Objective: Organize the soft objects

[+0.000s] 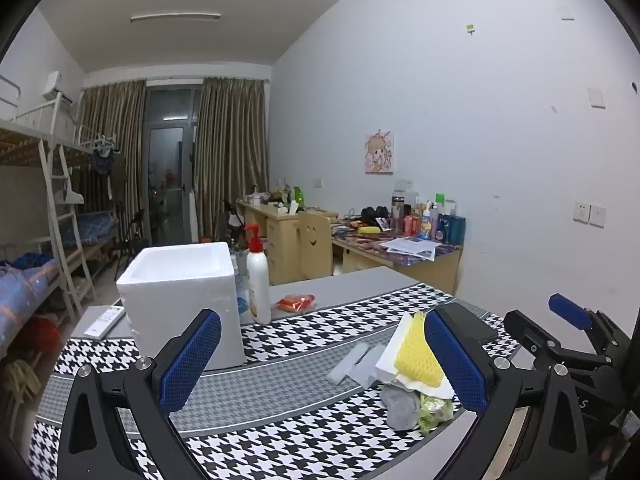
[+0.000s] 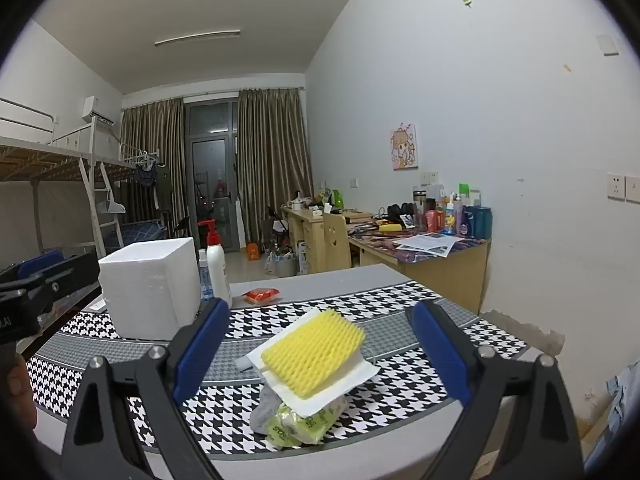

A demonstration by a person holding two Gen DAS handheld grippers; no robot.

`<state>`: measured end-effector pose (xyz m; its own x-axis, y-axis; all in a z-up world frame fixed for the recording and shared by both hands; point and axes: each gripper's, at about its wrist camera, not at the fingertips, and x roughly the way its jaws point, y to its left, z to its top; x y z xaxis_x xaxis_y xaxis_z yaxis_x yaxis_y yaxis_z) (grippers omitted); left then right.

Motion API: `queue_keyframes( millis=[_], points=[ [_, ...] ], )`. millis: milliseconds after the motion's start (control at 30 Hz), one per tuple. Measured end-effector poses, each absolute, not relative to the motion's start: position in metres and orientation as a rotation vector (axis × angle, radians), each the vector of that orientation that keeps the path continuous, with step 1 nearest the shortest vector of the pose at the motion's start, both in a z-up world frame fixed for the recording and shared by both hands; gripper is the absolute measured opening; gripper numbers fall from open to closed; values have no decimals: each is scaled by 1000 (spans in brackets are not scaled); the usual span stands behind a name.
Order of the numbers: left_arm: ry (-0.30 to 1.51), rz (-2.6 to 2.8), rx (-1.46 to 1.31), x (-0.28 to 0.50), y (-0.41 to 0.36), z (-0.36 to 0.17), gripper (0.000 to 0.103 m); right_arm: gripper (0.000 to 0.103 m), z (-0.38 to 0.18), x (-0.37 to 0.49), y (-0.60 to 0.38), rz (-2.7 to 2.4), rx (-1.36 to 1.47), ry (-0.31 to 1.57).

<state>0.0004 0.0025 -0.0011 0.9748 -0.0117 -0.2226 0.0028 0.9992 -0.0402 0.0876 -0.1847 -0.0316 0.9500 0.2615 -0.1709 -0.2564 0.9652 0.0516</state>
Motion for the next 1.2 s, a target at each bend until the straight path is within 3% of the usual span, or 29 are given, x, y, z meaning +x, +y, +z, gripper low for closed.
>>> queue_keyframes(
  millis=[1200],
  points=[
    [255, 14, -34, 3, 5, -5, 102, 95, -29, 85, -187, 269, 35, 154]
  ],
)
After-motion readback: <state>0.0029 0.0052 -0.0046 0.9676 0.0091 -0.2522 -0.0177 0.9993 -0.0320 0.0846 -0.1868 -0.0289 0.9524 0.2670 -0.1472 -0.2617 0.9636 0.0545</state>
